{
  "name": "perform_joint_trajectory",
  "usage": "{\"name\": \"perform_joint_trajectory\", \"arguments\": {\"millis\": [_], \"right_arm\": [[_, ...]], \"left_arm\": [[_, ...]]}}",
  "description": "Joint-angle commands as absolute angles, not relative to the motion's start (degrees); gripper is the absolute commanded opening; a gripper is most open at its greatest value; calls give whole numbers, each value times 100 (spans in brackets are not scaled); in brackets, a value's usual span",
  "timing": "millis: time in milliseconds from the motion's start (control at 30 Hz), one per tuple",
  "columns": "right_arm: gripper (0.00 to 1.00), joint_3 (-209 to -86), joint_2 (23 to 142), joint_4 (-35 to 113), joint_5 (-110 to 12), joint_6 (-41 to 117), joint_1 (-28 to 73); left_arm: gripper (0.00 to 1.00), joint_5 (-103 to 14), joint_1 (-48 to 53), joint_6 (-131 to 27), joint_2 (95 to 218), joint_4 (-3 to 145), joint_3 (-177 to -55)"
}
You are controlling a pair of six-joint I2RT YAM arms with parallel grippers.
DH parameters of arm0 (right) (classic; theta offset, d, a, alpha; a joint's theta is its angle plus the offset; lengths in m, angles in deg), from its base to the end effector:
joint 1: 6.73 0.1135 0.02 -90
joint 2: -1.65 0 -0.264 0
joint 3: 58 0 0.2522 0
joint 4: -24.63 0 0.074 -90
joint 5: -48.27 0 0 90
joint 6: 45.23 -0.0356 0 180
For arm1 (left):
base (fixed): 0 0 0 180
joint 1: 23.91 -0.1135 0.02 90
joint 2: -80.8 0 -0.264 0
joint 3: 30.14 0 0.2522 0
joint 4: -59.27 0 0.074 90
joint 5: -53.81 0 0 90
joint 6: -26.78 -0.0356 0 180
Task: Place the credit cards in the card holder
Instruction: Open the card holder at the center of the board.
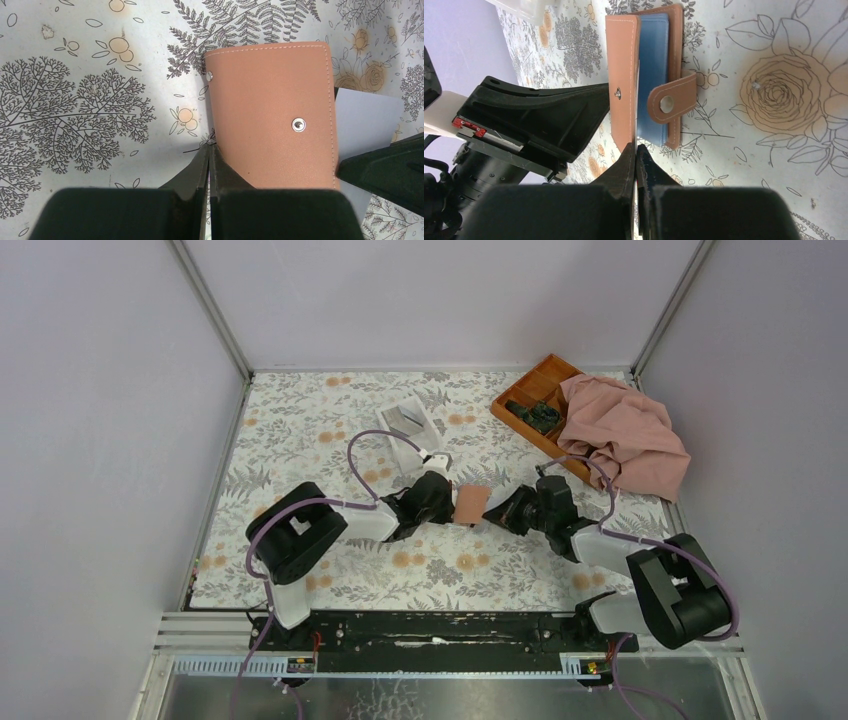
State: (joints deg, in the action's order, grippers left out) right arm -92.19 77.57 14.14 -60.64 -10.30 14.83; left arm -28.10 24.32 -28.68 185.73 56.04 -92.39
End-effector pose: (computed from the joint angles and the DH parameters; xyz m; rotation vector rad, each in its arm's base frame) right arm 0.2153 0.0975 0.1459 0.4550 2.2566 1.0995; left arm 0.2421 -0.2635 0.1282 0.1999 2.3161 -0.6020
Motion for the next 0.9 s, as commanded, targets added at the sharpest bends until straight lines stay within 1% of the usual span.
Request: {"name": "perform_joint_trajectory", "arguments": {"millis": [0,400,867], "right_arm": [[0,-9511,7847,1054,-6295,-880,1454],[0,-9684,8207,798,-6493,-830,1453],[0,-10010,8168,1124,-6449,-659,1534]], "left_arm": [[0,-3051,2522,-2948,18978,6250,-8967],[0,-3200,2531,-2923,19044,6021,-8891],[0,-3392,2552,-2897,19143,5835,-8896]]}}
